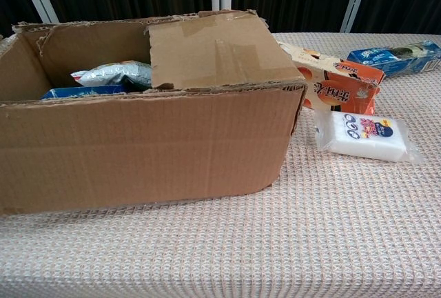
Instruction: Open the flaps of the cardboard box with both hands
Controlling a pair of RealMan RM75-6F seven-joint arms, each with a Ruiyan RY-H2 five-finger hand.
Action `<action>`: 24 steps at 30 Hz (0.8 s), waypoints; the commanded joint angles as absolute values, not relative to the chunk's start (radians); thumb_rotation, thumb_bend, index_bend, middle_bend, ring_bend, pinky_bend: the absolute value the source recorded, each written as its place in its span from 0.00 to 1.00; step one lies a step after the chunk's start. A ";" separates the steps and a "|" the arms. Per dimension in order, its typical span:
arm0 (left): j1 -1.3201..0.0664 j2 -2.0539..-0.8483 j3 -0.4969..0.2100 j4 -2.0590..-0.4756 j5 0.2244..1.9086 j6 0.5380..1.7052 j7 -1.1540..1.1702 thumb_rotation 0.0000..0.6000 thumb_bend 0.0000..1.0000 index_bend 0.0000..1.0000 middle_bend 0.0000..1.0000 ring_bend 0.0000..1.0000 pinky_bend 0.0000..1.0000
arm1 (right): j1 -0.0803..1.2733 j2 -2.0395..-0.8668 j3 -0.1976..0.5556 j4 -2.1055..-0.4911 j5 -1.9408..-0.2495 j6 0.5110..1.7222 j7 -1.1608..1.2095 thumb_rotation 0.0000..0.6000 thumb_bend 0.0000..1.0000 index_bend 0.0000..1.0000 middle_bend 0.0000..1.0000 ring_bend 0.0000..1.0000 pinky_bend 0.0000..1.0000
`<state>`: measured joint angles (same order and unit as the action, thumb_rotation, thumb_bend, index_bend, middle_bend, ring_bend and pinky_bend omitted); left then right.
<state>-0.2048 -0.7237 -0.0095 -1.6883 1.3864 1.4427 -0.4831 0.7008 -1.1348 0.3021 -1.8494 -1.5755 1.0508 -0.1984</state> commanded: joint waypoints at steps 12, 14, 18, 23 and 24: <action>-0.158 -0.792 -0.023 -1.673 1.422 1.468 -0.397 0.66 0.11 0.19 0.25 0.17 0.28 | 1.167 -1.270 0.354 -1.840 -1.209 0.569 -0.405 1.00 0.90 0.29 0.19 0.00 0.00; -0.153 -0.795 -0.026 -1.670 1.426 1.471 -0.401 0.66 0.11 0.19 0.25 0.17 0.28 | 1.206 -1.295 0.340 -1.816 -1.157 0.561 -0.437 1.00 0.91 0.29 0.20 0.00 0.00; -0.140 -0.798 -0.028 -1.665 1.431 1.476 -0.416 0.66 0.11 0.19 0.25 0.17 0.28 | 1.265 -1.334 0.301 -1.775 -1.061 0.567 -0.501 1.00 0.93 0.29 0.20 0.00 0.00; -0.125 -0.797 -0.031 -1.657 1.437 1.483 -0.433 0.66 0.11 0.19 0.25 0.17 0.28 | 1.345 -1.355 0.228 -1.737 -0.910 0.595 -0.615 1.00 0.93 0.30 0.20 0.00 0.00; -0.123 -0.796 -0.032 -1.656 1.437 1.484 -0.435 0.66 0.11 0.19 0.25 0.17 0.28 | 1.358 -1.359 0.215 -1.735 -0.884 0.602 -0.632 1.00 0.93 0.31 0.20 0.00 0.00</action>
<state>-0.1233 -0.7966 -0.0318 -1.6566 1.4369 1.4835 -0.4343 1.3154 -1.3414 0.2553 -1.7556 -0.9466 0.5844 -0.5793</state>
